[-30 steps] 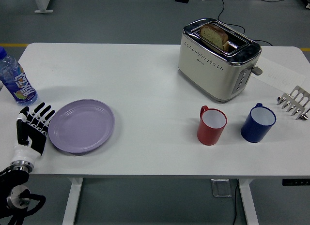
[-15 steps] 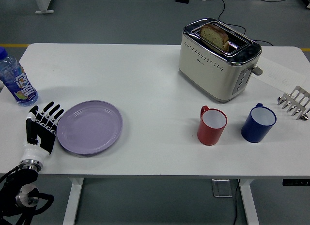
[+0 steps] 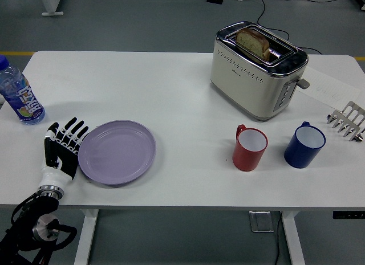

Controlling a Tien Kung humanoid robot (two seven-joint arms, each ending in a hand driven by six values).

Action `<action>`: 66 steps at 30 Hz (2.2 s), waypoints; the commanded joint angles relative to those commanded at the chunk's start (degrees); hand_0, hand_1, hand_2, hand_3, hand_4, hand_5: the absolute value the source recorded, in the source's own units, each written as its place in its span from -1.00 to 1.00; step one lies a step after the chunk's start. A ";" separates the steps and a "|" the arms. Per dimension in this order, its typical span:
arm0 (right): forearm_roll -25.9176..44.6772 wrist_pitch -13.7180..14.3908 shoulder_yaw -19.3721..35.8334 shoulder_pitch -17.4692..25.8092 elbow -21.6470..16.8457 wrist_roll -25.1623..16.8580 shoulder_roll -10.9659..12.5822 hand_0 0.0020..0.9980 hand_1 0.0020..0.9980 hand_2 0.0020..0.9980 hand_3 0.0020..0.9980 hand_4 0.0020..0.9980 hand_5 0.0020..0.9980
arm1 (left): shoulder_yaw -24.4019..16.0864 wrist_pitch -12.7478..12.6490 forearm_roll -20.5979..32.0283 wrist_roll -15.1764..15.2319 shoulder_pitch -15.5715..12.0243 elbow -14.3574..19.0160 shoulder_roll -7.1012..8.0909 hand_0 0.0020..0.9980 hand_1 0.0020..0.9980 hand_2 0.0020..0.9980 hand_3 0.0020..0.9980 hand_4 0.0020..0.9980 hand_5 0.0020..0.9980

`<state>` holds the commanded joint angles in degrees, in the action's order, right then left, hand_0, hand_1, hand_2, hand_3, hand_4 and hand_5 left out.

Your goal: Push plate across desktop

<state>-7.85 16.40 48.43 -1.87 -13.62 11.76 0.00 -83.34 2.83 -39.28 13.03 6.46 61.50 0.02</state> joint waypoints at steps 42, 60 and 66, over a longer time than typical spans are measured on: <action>-1.28 -0.11 0.24 -0.35 -0.09 0.22 0.00 0.20 0.09 0.28 0.26 -0.24 0.12 | 11.34 0.10 2.71 0.54 3.21 -1.35 -0.02 0.53 0.53 0.46 0.42 0.12 1.00; -1.18 -0.19 -0.05 -0.55 -0.11 0.13 0.00 0.20 0.09 0.28 0.26 -0.24 0.12 | 13.67 0.21 3.77 0.72 4.39 -1.52 -0.02 0.53 0.52 0.46 0.41 0.11 1.00; -1.08 -0.23 -0.26 -0.52 -0.13 0.13 0.00 0.20 0.09 0.28 0.26 -0.24 0.12 | 15.08 0.23 4.26 0.78 4.57 -1.65 -0.02 0.53 0.52 0.46 0.41 0.11 1.00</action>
<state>-8.93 16.18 48.17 -2.38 -13.75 11.88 0.00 -68.26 3.06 -35.01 13.81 11.03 59.85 0.00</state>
